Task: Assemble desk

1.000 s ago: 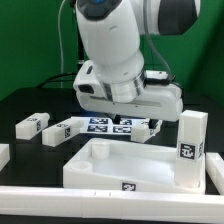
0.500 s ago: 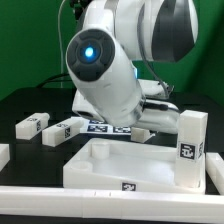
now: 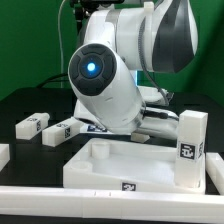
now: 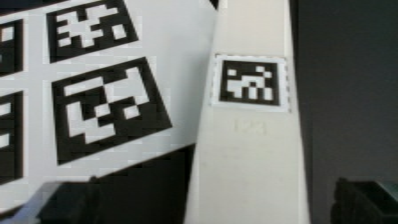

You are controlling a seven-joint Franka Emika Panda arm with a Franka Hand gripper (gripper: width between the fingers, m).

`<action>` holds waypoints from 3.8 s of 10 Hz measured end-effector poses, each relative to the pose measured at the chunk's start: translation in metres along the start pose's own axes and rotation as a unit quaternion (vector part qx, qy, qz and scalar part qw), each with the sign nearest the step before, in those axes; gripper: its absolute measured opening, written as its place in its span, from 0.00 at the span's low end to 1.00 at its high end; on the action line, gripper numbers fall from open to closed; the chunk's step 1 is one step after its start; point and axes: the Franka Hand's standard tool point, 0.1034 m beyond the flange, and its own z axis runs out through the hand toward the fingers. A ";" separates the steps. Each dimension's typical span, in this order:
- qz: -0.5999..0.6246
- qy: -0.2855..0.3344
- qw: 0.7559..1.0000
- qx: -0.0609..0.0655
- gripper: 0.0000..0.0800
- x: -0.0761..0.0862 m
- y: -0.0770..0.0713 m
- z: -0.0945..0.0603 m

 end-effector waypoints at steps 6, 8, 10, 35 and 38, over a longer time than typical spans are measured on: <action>-0.002 -0.002 1.000 -0.002 0.36 -0.001 -0.003 0.003; -0.003 -0.001 1.000 -0.003 0.36 -0.001 -0.003 0.002; -0.014 0.006 1.000 -0.002 0.36 -0.004 -0.001 -0.011; -0.112 0.535 0.837 0.019 0.36 -0.030 -0.027 -0.222; -0.125 0.551 0.825 -0.005 0.36 -0.018 -0.007 -0.246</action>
Offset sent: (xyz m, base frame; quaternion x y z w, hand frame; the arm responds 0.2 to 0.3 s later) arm 0.0045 0.0065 0.0028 0.0054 -0.0008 0.0099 0.9999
